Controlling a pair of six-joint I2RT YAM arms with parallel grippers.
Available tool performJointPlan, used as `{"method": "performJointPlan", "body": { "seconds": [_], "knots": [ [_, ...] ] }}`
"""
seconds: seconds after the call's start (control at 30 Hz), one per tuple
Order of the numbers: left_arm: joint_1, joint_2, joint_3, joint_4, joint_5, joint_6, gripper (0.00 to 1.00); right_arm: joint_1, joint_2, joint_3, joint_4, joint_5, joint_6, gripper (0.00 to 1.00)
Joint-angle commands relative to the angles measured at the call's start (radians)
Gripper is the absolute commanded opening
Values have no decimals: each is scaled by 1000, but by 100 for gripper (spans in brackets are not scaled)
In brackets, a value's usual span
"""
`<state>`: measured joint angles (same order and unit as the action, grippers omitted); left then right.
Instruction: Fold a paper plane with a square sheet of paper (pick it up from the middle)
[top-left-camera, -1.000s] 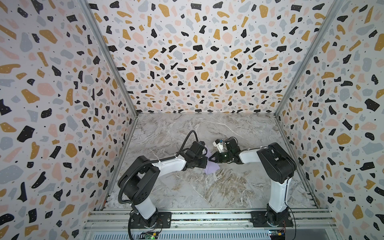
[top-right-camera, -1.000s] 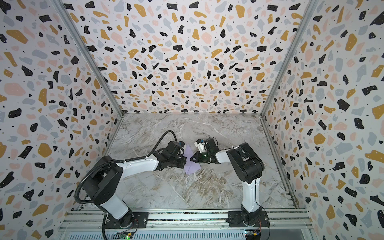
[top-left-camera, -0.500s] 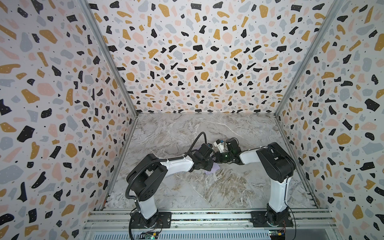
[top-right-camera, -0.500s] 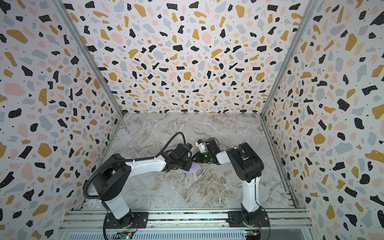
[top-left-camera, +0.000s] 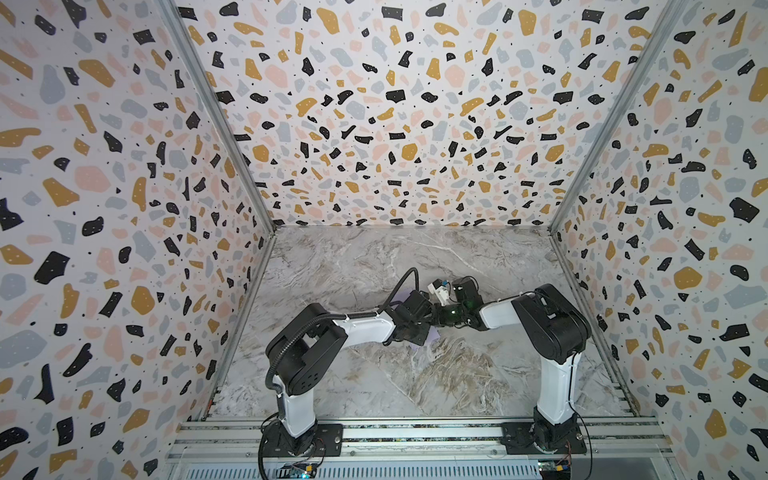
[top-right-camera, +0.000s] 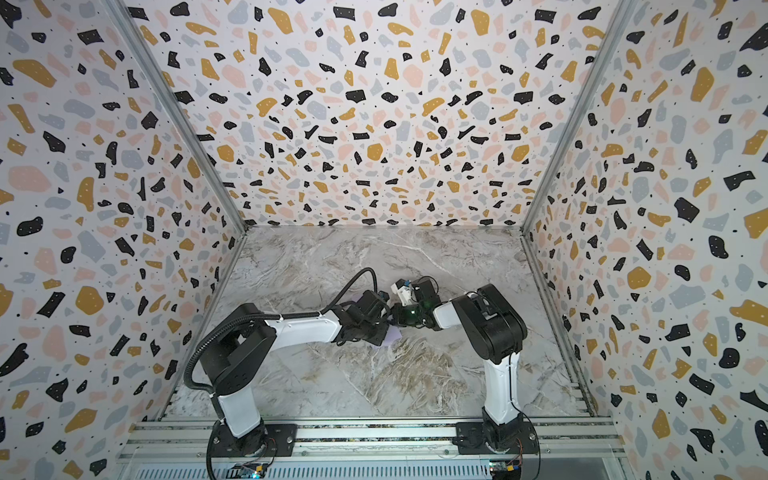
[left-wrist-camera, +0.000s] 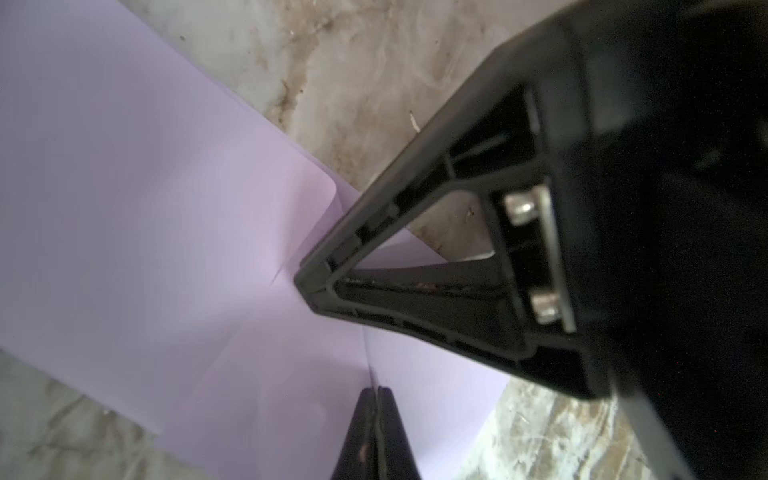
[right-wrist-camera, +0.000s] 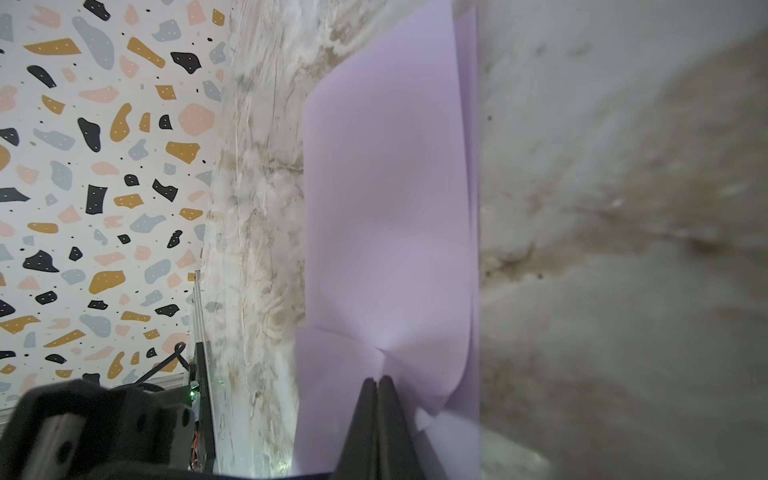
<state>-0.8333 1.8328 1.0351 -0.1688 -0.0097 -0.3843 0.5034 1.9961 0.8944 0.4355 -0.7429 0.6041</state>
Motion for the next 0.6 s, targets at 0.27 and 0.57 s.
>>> {"method": "performJointPlan", "body": {
  "seconds": [0.27, 0.57],
  "knots": [
    [-17, -34, -62, -62, -30, -15, 0, -10, 46, -44, -109, 37, 5, 5],
    [-48, -76, -127, -89, -28, -34, 0, -20, 51, -43, -120, 46, 6, 5]
  ]
}}
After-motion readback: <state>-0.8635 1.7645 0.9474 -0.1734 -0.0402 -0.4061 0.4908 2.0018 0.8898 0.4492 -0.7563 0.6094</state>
